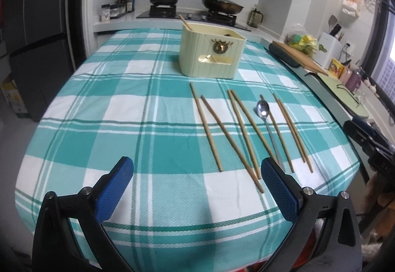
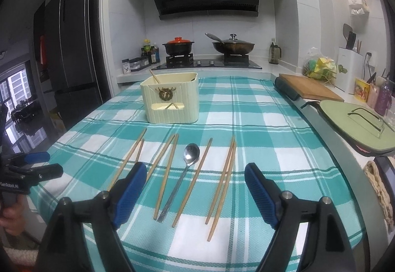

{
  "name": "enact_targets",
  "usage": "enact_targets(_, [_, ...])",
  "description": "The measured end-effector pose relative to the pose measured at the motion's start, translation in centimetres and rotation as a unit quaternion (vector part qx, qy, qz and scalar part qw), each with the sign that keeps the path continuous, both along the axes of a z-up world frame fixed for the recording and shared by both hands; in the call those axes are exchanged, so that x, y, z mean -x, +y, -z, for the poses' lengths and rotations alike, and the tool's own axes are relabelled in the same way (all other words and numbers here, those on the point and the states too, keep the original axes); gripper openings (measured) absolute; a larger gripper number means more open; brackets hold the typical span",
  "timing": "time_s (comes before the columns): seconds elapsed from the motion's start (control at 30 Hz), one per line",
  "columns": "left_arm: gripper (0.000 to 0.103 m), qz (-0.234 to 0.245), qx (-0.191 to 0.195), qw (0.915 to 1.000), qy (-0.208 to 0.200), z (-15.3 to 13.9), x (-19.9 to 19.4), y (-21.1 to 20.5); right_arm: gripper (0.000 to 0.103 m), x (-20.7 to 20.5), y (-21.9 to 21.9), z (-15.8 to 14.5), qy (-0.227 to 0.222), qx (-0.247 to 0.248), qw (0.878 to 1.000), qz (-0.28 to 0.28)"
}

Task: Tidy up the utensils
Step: 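Grasp another wooden chopstick with the right gripper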

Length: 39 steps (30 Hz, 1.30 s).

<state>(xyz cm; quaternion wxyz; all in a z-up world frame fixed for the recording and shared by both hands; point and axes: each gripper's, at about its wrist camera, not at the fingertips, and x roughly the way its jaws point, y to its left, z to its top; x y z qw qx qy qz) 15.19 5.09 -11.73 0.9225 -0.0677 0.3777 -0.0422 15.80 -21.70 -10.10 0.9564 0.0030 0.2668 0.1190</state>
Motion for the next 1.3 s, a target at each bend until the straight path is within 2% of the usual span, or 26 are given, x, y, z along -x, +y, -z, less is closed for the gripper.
enact_targets(0.2, [0.103,-0.025,0.004,0.9991,0.034,1.8,-0.6,0.9,0.083,0.6,-1.4,0.6,0.013,-0.006,1.0,0.011])
enact_targets(0.47, [0.103,-0.032,-0.014,0.998,0.052,2.7,-1.2,0.5,0.083,-0.4,-2.9,2.6,0.049,-0.01,0.998,0.037])
enact_targets(0.67, [0.103,-0.04,-0.023,0.9968,0.065,3.3,-1.8,0.5,0.083,-1.0,-2.7,3.6,0.072,-0.003,0.997,0.035])
enact_targets(0.83, [0.103,-0.04,-0.031,0.9958,0.077,3.9,-2.4,0.2,0.076,-1.4,-2.9,4.3,0.086,-0.003,0.995,0.04])
enact_targets(0.97, [0.103,-0.039,-0.034,0.995,0.085,4.2,-2.6,0.0,0.066,-1.7,-3.5,4.8,0.101,-0.015,0.994,0.048])
enact_targets(1.3, [0.103,-0.046,-0.037,0.9944,0.088,4.5,-2.7,0.1,0.064,-2.1,-4.2,5.5,0.123,-0.025,0.99,0.061])
